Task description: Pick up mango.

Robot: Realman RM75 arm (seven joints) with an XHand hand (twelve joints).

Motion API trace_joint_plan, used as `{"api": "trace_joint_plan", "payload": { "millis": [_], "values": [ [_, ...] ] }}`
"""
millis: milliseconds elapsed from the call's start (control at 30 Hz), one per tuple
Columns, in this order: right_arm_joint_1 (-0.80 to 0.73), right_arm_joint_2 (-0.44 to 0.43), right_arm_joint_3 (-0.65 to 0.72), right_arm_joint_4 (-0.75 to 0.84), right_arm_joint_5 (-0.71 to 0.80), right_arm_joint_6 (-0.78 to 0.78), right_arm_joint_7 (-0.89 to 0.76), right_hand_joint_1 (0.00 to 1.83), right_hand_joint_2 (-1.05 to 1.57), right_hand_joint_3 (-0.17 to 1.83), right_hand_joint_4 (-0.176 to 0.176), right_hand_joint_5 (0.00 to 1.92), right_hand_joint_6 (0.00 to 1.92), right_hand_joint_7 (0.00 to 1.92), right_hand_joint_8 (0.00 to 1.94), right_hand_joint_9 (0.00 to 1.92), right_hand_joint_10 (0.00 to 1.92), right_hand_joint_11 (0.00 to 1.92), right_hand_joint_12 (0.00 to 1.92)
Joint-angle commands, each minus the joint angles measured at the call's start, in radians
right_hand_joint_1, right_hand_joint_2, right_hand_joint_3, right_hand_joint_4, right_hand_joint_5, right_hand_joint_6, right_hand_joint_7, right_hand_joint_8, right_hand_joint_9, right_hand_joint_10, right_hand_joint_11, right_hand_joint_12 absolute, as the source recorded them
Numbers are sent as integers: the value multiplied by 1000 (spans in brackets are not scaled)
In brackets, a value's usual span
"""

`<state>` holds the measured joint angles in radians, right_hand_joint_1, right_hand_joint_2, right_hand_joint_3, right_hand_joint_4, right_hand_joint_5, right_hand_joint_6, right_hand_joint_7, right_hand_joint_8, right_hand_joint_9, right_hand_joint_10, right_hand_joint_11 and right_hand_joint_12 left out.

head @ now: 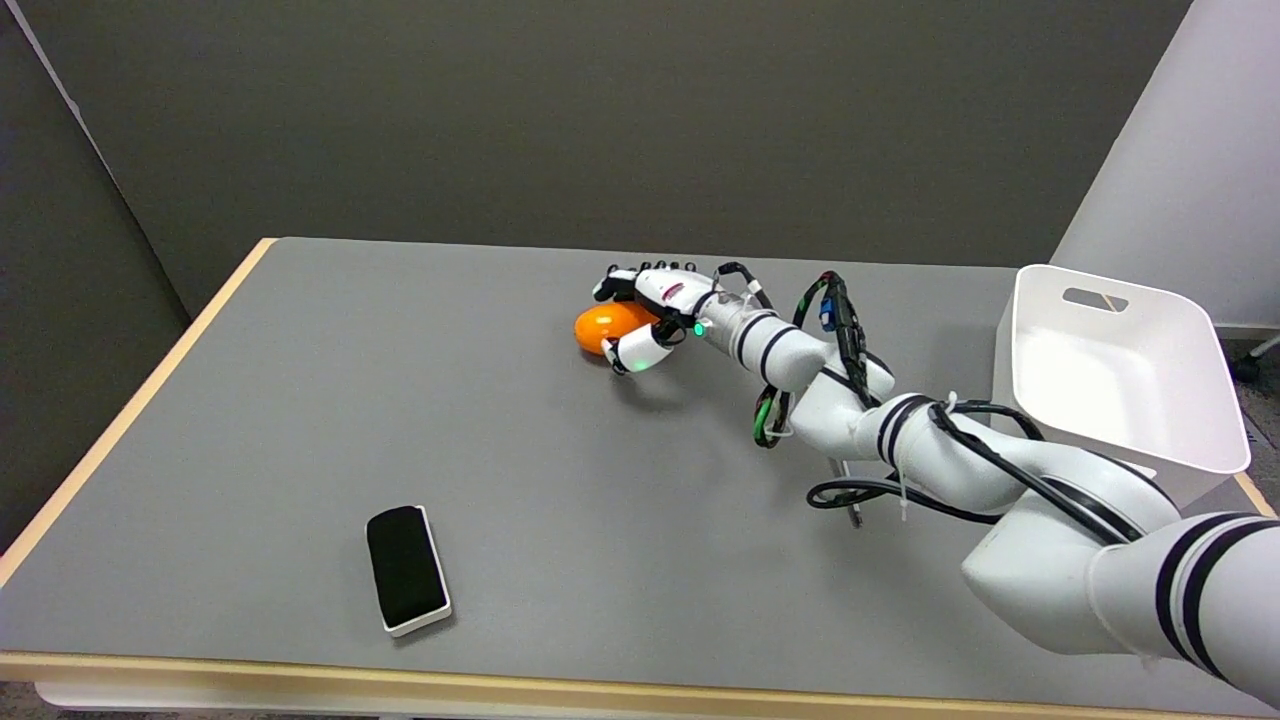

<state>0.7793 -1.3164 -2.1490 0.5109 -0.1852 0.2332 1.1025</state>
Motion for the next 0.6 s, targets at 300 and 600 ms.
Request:
{"api": "trace_joint_plan", "payload": {
  "millis": [300, 600],
  "values": [
    [-65, 17, 67, 112, 51, 79, -47, 1075, 1252, 254, -58, 460, 1651, 656, 1707, 510, 1425, 18, 1604],
    [-90, 53, 85, 208, 51, 81, -48, 1084, 1219, 313, -61, 472, 1642, 661, 1719, 538, 1543, -1, 1700]
  ]
}}
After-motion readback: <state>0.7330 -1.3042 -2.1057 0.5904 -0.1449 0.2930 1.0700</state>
